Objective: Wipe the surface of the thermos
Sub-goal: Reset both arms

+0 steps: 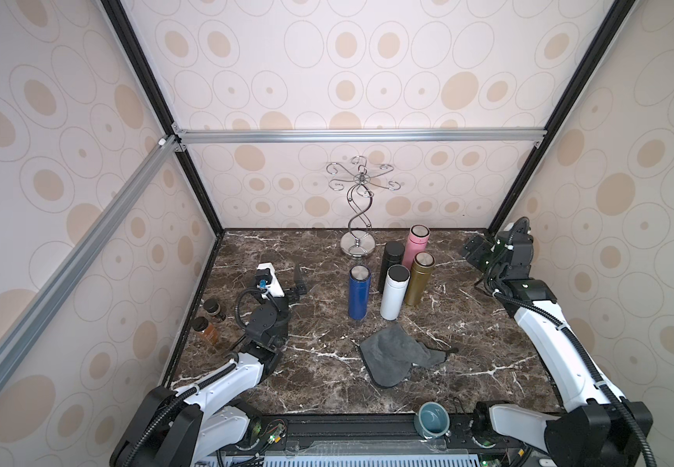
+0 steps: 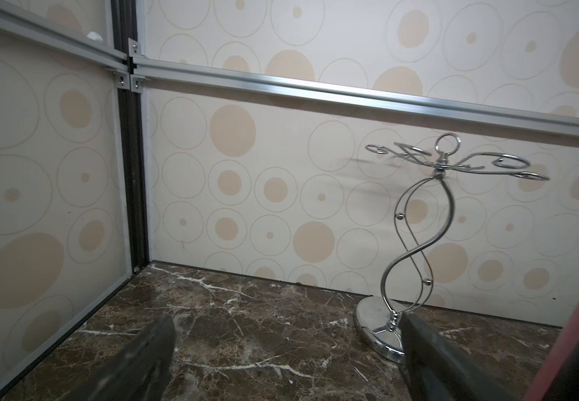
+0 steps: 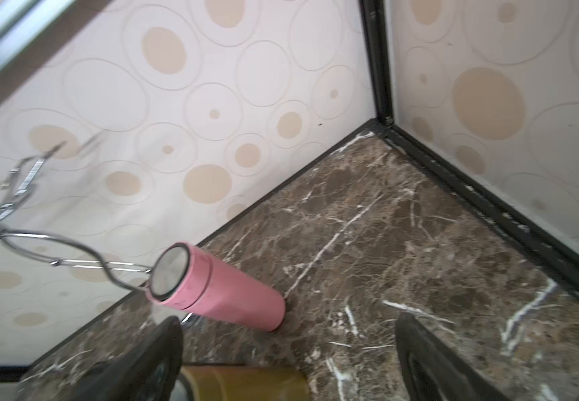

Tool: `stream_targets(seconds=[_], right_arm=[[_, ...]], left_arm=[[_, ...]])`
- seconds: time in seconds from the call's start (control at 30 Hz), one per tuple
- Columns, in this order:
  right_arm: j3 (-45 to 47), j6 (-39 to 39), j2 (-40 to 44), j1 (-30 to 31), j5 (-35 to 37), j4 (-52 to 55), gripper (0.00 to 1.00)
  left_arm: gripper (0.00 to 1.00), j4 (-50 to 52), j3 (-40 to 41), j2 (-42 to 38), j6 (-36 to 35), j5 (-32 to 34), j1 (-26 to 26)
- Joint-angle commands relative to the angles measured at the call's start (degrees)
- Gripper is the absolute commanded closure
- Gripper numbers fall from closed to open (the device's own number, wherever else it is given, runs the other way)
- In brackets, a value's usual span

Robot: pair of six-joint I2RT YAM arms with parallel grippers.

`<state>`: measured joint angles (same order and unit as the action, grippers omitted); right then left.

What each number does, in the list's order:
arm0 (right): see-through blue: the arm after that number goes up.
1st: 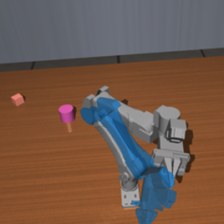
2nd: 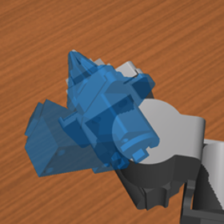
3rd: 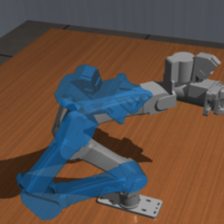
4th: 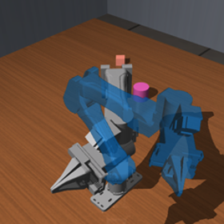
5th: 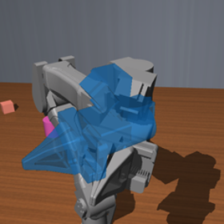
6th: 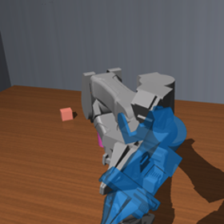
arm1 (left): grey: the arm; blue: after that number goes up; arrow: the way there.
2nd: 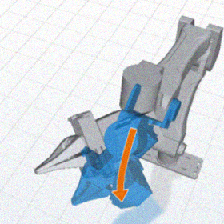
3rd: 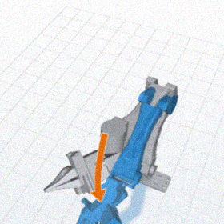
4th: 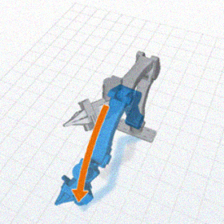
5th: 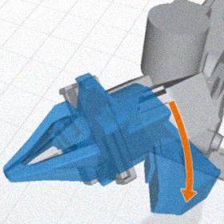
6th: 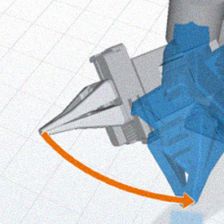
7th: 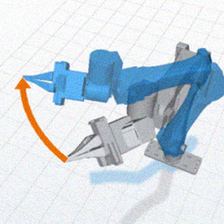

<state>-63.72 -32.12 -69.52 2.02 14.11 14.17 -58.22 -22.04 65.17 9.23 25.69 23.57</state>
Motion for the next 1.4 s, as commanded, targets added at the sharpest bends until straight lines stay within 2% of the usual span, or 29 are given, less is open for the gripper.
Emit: stream_targets(seconds=[0.0, 0.1, 0.2, 0.27, 0.43, 0.57, 0.63, 0.67, 0.77, 0.83, 0.87, 0.97, 1.03, 1.07, 1.1, 1.17, 1.2, 1.27, 1.33, 1.37], right_arm=[[-0.80, 7.35, 0.31, -0.59, 8.84, -3.45, 0.03], [1.45, 7.19, 2.83, -0.63, 8.89, -4.45, 0.03], [2.59, 8.79, 1.87, -0.36, 7.89, -6.15, 0.04], [5.42, 11.36, 1.64, 1.33, 11.40, -9.54, 0.03], [21.75, 17.39, 2.57, 2.19, 18.65, -30.70, 0.00], [24.83, 19.78, -1.22, 2.17, 22.51, -35.95, 0.00], [25.88, 23.51, -4.29, 2.01, 25.00, -40.31, 0.00], [26.66, 25.11, -5.33, 1.93, 25.39, -42.89, 0.00], [28.96, 29.13, -7.92, 1.57, 25.67, -49.52, 0.00], [29.28, 28.93, -9.30, 0.78, 24.78, -49.64, 0.00], [29.14, 28.48, -9.70, 0.50, 24.38, -48.58, 0.00], [29.27, 26.82, -9.43, 0.40, 22.69, -45.56, 0.00], [28.93, 25.67, -8.23, 0.37, 20.75, -41.57, 0.00], [28.92, 25.21, -7.57, 0.36, 19.75, -39.91, 0.00], [29.11, 25.11, -6.69, 0.42, 18.93, -38.44, 0.00], [29.91, 25.04, -4.85, 0.41, 16.00, -36.61, 0.00], [30.62, 25.39, -4.00, 0.41, 14.76, -35.98, 0.00], [32.10, 24.98, -1.97, 0.43, 13.08, -34.75, 0.00], [34.87, 24.30, 0.40, 0.42, 11.23, -35.86, 0.00], [35.88, 24.85, 1.04, 0.40, 10.54, -36.35, 0.00]], left_arm=[[0.00, 3.88, -1.88, 1.88, 4.90, -3.14, -4.89], [0.00, 0.66, 0.21, 1.86, 4.61, -4.32, -5.96], [0.00, -0.41, -0.05, 4.51, 5.16, -4.57, -6.97], [0.00, -0.26, -0.61, 6.56, 6.06, -5.38, -7.46], [0.00, -1.73, 0.18, 9.12, 6.59, -6.38, -8.11], [0.00, -1.65, 0.20, 9.80, 4.68, -4.85, -8.80], [0.00, -2.12, 0.62, 9.37, 2.88, -3.53, -10.12], [0.00, -6.14, 2.04, 9.22, 0.31, -3.06, -10.36], [0.00, -28.67, 10.04, 11.36, -10.84, -0.13, -10.68], [0.00, -39.68, 13.34, 15.10, -14.62, 1.48, -11.39], [0.00, -41.62, 13.90, 16.63, -15.48, 2.19, -11.44], [0.00, -37.08, 14.12, 17.36, -14.13, 4.74, -11.61], [0.00, -35.78, 15.56, 14.44, -12.81, 6.29, -11.62], [0.00, -30.56, 15.15, 12.08, -11.60, 8.17, -11.56], [0.00, -20.79, 13.86, 8.21, -10.91, 8.21, -11.67], [0.00, -4.07, 10.00, 2.24, -10.83, 2.77, -12.59], [0.00, -3.18, 9.81, 1.64, -12.22, 1.62, -12.99], [0.00, -10.70, 12.65, 3.10, -13.01, 2.50, -14.00], [0.00, -14.44, 14.04, 6.35, -10.02, 1.40, -16.17], [0.00, -12.49, 13.45, 8.57, -8.12, -1.68, -17.52]])
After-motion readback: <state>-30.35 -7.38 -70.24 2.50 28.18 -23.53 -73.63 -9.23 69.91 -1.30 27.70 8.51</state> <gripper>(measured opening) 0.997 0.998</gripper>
